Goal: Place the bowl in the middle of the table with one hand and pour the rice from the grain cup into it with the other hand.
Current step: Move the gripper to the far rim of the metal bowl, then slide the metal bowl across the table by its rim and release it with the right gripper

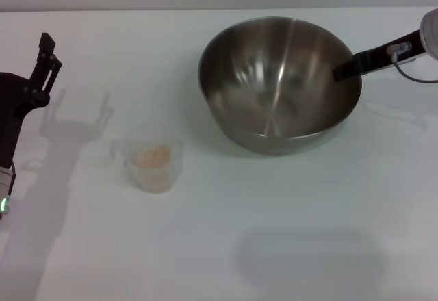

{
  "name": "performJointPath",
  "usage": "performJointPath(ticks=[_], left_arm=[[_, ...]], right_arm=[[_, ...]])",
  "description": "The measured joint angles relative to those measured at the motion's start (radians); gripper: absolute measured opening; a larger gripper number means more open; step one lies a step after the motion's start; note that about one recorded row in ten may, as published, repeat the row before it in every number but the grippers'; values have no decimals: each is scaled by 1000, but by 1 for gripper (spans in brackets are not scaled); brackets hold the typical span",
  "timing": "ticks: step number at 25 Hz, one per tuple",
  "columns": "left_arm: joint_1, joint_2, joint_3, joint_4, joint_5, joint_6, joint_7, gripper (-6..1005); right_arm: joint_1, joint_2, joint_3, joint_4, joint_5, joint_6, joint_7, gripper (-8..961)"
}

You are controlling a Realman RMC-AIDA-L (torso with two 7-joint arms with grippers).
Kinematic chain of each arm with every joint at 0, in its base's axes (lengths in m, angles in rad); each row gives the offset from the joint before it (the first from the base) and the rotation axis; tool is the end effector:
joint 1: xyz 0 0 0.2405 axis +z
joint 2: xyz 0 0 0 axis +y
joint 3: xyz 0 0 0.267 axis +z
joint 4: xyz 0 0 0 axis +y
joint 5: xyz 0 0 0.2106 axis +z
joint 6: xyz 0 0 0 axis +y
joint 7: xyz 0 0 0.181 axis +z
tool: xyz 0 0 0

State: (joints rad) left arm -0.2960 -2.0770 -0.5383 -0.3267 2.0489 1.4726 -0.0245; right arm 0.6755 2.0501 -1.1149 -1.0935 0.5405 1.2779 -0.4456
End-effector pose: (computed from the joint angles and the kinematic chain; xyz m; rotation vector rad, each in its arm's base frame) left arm -0.2969 0.3154 -0.0232 -1.5180 -0.3880 -0.9064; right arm 0.2400 0.4327 -0.0057 -2.2202 1.2903 -0.1287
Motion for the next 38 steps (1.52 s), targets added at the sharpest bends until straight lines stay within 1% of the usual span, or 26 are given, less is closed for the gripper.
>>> performJointPath(ticks=[7,13,19,22,24,30,32,38], left_arm=[[0,0,0,1,-1,-1,0,791],[-1,0,-1,2,-1,0,0,789],[-1,0,-2,2,-1,1,0,787],[-1,0,-2,2,-1,1,0,786],[-4,0,-2,2,-1,2,0,785],[-8,0,-2,2,-1,2,0,783],[-9,1,-2,2,-1,1,0,782],[-10,2,-12,3,-1,-2,0,780]], right_arm=[[0,1,0,4,16,0,-24,488],[-7,2,8,-12,41,-3,-39,246],[-16,4,16,-49,41,-7,-42,65],[-30,12,34,-101,41,-20,-50,39],[-39,13,35,-126,41,-29,-53,22],[-62,18,35,-196,51,-32,-81,37],[-75,20,35,-231,97,-12,-106,42],[-84,17,35,-245,173,44,-145,57]])
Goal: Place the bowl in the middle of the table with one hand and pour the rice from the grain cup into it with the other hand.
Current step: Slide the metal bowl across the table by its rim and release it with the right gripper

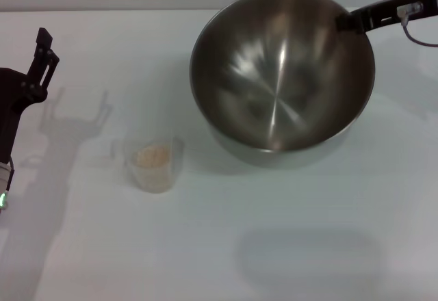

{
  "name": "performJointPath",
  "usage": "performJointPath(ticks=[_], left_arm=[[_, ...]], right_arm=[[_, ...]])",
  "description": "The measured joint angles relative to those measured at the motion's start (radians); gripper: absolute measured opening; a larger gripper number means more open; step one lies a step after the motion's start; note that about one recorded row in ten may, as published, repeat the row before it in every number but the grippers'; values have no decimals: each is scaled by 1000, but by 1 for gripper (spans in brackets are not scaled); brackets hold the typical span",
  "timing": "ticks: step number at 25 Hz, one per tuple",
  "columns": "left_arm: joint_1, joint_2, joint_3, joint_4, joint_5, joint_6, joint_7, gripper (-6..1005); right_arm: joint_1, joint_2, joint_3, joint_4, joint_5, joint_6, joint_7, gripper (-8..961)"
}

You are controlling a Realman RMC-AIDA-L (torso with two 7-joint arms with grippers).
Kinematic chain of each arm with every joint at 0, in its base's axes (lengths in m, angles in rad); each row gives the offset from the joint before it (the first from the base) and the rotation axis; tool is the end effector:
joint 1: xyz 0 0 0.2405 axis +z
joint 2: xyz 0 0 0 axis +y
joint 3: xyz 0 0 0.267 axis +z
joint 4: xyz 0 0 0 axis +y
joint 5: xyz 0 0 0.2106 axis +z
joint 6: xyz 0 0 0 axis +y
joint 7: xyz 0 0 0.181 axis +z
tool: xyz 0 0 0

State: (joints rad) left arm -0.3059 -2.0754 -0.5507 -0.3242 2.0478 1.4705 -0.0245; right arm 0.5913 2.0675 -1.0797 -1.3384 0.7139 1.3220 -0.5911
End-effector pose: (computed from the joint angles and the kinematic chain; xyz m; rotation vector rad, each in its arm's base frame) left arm -0.2962 0.3195 -0.0202 -1.5091 -0.3822 -0.9071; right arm 0.1953 0.4277 0.0250 -2.3254 1.0533 0.1166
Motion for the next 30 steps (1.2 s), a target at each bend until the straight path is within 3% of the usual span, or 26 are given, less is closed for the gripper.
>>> performJointPath(ticks=[18,30], left_arm=[[-9,0,-11,2,0,-1,0,773],[-9,-1,-11,2,0,3,0,769]], right_arm=[[-33,-2,2,17,43,121,-66,102],[-18,-5,-11,131,25,112,-112,132]])
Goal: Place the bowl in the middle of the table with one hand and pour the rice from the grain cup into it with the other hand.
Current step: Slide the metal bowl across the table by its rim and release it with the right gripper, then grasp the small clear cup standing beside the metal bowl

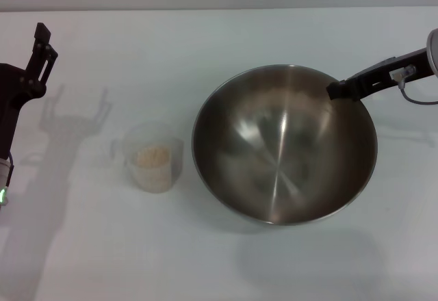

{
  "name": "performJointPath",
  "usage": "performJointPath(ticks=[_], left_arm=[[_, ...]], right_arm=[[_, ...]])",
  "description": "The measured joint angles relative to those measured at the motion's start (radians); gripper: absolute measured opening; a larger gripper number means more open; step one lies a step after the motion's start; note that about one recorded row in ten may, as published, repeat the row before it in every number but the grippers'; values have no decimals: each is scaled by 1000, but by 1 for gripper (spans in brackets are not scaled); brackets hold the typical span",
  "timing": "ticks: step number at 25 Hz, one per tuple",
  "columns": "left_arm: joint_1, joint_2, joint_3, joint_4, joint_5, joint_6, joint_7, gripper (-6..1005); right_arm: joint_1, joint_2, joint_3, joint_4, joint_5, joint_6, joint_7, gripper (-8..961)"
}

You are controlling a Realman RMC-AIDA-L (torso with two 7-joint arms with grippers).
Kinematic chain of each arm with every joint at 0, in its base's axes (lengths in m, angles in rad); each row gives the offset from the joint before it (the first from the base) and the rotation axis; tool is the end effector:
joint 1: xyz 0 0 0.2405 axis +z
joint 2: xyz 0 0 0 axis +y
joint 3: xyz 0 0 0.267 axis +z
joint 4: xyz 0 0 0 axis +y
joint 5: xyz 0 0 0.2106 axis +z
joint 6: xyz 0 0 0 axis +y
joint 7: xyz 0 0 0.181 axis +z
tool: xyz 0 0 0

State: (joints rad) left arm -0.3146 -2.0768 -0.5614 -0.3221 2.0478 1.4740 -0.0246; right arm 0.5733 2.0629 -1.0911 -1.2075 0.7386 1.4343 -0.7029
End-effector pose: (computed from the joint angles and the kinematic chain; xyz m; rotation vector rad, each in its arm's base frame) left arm -0.2940 0.3225 -0.0181 -1.4995 -0.3752 -0.9142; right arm 0.2271 0.3954 -0.0078 -2.4949 1.1435 -0.0307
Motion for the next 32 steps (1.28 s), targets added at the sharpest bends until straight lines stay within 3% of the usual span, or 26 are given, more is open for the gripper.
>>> performJointPath(ticks=[10,16,21,27,32], left_arm=[[1,0,0,-3,0,0,0,765],[8,-2,0,-6,0,6,0,763],[9,-2,0,-2,0,9,0,761],[10,-1,-9,-1,-1,9,0,758],[12,-1,-16,0,-2,9,0,757]], right_arm=[[35,9,-10,43,-63,-21,0,157],[25,11,-33,-36,-64,-47,-2,172],[21,12,-39,-93,-64,-88,-3,411],[22,15,-60,-131,-44,-251,-28,412],[-15,16,-182,-143,33,-514,-70,422]])
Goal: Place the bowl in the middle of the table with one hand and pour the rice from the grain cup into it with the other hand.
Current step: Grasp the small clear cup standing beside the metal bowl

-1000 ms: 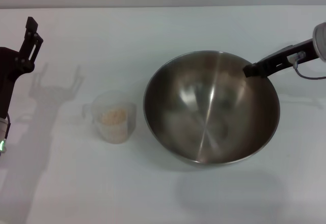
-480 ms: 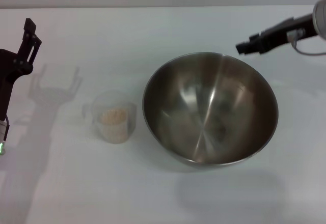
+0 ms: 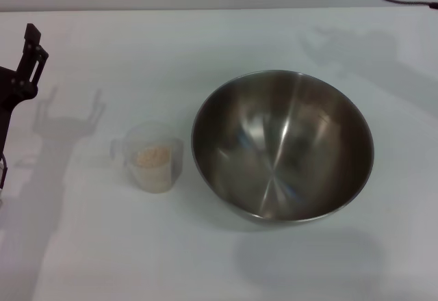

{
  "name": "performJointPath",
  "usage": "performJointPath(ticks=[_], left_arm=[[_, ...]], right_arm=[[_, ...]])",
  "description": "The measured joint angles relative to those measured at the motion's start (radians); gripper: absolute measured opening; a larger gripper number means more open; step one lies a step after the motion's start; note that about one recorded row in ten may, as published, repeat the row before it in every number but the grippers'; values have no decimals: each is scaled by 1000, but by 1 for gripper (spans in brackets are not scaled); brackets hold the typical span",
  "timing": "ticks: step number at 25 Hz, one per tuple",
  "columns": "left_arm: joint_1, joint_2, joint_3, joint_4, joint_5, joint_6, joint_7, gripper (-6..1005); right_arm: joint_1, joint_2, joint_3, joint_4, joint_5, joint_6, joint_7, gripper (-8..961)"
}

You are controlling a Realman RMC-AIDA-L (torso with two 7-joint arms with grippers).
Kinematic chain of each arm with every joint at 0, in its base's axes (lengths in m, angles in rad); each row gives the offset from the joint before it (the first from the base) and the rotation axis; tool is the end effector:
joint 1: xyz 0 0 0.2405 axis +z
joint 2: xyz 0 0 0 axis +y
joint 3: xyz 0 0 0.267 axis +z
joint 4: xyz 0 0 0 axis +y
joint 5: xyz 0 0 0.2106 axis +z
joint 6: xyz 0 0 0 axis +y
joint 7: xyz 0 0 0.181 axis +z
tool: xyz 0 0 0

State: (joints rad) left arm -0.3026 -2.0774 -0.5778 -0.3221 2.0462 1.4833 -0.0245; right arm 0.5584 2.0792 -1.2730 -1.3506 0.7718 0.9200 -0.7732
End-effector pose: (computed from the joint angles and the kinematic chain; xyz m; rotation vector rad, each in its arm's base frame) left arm -0.2983 0.3196 -0.0139 -1.4731 -0.3800 -0.9094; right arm 0.1572 0.4598 0.0179 -2.2510 0.5939 0.2258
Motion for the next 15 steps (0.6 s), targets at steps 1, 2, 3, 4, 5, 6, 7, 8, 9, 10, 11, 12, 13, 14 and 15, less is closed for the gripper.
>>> performJointPath(ticks=[1,2,3,4,5,6,7,8,9,10,11,12,13,14,15], left_arm=[[-1,0,-1,0,0,0,0,756],[-1,1,-1,0,0,0,0,756],[-2,1,-1,0,0,1,0,755],[-2,1,-1,0,0,1,0,755],[-2,2,-2,0,0,1,0,755],[-3,2,-7,1,0,1,0,754],[-4,2,-12,6,0,2,0,754],[-4,2,-12,6,0,2,0,754],[-4,2,-12,6,0,2,0,753],[-4,4,-13,11,0,3,0,753],[-4,5,-15,12,0,4,0,752],[-1,5,-22,13,0,8,0,752],[-1,5,-22,13,0,8,0,752],[1,5,-27,13,0,10,0,751],[1,5,-27,13,0,10,0,751]], right_arm=[[0,0,0,0,0,0,0,432],[-8,1,-46,10,1,-91,-1,442],[-8,1,-46,10,1,-91,-1,452],[-16,2,-88,25,3,-188,-1,462],[-16,2,-88,25,3,-188,-1,472],[-19,2,-108,32,5,-233,-1,481],[-25,2,-144,38,6,-298,-3,491],[-25,2,-144,38,6,-298,-3,501],[-31,2,-172,36,6,-332,-3,511],[-42,3,-194,30,6,-370,-3,521],[-52,3,-217,25,6,-403,-3,531],[-87,4,-280,17,6,-520,-5,541],[-87,4,-280,17,6,-520,-5,568],[-106,4,-316,15,3,-586,-7,596],[-127,4,-354,15,0,-664,-15,623]])
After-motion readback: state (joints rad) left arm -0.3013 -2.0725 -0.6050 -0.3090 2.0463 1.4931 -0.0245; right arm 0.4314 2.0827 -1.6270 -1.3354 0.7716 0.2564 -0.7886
